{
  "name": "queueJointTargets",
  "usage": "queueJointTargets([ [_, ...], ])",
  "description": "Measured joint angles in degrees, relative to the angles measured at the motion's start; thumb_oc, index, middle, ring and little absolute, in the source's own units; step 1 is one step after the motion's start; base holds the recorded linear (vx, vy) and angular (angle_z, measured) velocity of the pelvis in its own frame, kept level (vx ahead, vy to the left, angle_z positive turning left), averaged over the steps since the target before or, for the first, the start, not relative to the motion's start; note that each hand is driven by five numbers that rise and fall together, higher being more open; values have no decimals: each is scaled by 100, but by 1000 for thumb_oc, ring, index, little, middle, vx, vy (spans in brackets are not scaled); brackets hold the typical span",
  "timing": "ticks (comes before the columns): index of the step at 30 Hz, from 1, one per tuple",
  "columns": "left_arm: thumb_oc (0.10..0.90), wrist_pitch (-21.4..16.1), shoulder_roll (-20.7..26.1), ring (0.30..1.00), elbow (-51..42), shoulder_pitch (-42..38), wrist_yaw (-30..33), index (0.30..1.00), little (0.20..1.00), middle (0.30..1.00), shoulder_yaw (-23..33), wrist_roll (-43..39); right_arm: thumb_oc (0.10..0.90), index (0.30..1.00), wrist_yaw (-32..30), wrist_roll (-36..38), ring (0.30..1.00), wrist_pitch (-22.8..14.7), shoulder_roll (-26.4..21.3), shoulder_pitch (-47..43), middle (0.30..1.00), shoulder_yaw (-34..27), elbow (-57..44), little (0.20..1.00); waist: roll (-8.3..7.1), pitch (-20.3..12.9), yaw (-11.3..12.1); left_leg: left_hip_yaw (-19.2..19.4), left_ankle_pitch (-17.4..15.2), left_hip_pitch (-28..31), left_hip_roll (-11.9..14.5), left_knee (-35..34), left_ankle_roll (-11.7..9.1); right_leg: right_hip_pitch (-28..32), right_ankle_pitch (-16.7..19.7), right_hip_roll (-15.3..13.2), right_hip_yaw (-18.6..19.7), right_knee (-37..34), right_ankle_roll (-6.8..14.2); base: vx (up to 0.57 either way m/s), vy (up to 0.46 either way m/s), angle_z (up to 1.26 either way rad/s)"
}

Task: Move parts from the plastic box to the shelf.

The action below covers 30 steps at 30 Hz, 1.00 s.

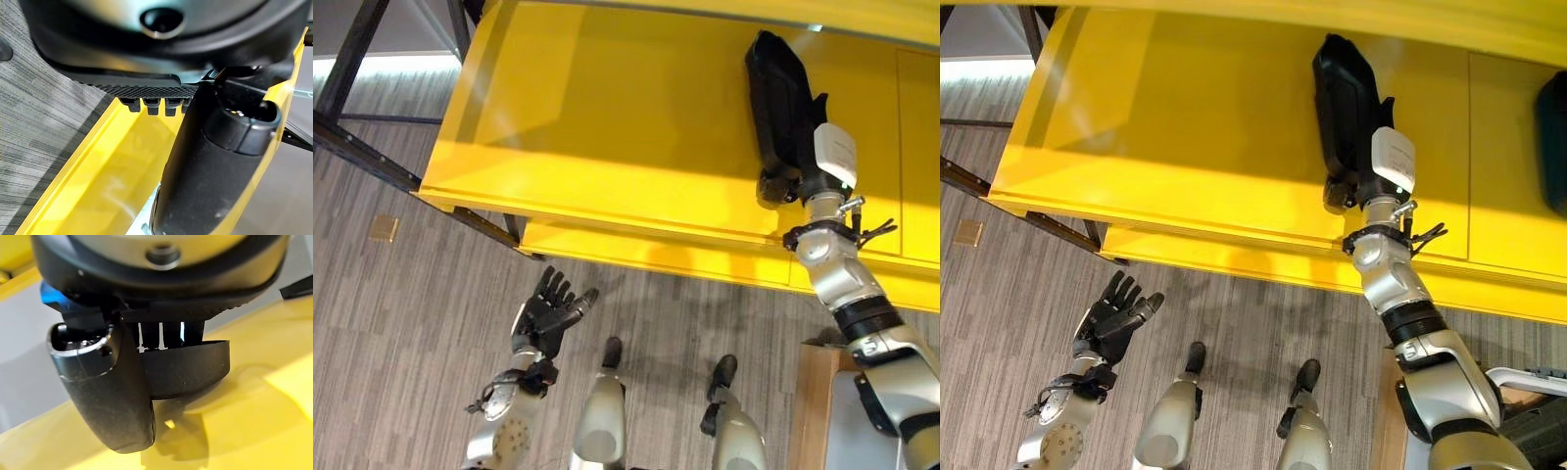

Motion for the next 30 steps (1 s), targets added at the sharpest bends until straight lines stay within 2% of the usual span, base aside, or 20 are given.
queueJointTargets([
  [9, 900, -1, 6, 1000, 1, 14, 109, 1000, 1000, 1000, -7, 0, 400, 300, -215, 277, 300, 18, 151, -111, 300, -107, 9, 300, 7, 7, 5, -22, 0, -61, -18, 22, 2, -41, -2, -17, -19, 16, -2, -2, 4, 2],
  [24, 900, -13, 6, 1000, 1, 0, 112, 1000, 1000, 1000, -6, 1, 400, 300, -321, 279, 300, 14, 190, -113, 300, -112, 15, 300, 24, 16, -6, -7, -1, -133, -18, 95, 5, -140, -17, -28, -14, 109, -18, -1, 0, 0],
  [25, 900, -14, 6, 1000, 1, 1, 113, 1000, 1000, 1000, -7, 1, 502, 443, -321, 280, 443, 13, 190, -113, 443, -112, 14, 443, 25, 16, -4, -4, -2, -137, -18, 97, 5, -150, -17, -30, -14, 122, -19, 0, 0, 0],
  [26, 900, -18, 6, 1000, 2, 1, 113, 1000, 1000, 1000, -7, 1, 900, 1000, -320, 280, 1000, 12, 195, -113, 1000, -111, 14, 1000, 25, 16, -4, -1, -1, -140, -18, 98, 5, -164, -19, -31, -7, 138, -20, 0, 3, -4],
  [30, 900, -28, 6, 1000, 4, -8, 115, 1000, 1000, 1000, -8, 2, 900, 1000, -294, 448, 1000, -29, 269, -115, 1000, -107, -5, 1000, 25, 16, -16, 29, 4, -141, -10, 101, 10, -219, -21, -32, 36, 190, -22, 0, -2, -4],
])
